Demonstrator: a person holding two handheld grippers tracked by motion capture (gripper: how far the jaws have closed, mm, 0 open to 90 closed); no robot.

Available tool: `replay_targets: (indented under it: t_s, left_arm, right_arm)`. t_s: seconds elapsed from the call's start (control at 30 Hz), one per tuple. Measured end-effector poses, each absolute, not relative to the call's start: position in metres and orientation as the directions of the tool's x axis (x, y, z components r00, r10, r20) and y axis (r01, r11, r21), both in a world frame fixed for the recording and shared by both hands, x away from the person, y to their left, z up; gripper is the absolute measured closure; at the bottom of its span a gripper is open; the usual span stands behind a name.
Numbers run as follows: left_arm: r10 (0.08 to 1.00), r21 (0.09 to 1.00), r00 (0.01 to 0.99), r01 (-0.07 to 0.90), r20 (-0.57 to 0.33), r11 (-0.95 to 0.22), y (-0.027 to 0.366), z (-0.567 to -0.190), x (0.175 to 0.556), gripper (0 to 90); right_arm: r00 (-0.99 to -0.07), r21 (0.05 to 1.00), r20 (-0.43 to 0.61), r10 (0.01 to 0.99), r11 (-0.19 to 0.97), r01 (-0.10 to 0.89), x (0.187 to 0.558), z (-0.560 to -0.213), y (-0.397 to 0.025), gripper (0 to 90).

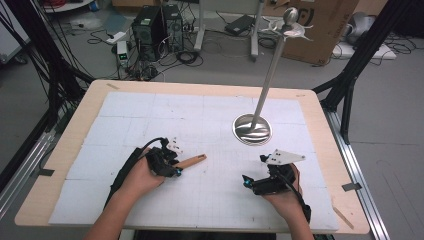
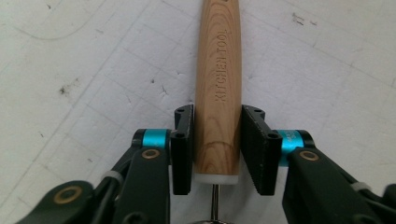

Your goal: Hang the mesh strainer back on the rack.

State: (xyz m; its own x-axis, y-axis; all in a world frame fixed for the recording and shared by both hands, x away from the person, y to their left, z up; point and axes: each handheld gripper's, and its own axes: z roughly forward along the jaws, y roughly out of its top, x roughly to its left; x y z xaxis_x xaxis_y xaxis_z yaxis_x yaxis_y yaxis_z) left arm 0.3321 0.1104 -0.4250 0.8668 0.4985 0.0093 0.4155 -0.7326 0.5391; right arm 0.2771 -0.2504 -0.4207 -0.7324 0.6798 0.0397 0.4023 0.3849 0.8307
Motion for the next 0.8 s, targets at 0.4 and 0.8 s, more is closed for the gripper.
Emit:
replay_targets:
  t_s: [0.4,0.8]
  left_arm:
    - [0.528,0.547,0.849,0.437,0.011,-0.714,0.1101,-0.4247,0.3324,68.5]
    - [0.5,0.474,0.865,0.422,0.046,-0.773,0.101,-0.4196,0.3374,63.3]
  right_arm:
    - [-0.732,0.831,0.041,0.68,0.383,0.402,0.2769,-0.4204,-0.2506,3.1]
    - [-0.734,0.831,0.039,0.678,0.386,0.4,0.2766,-0.4202,-0.2508,3.1]
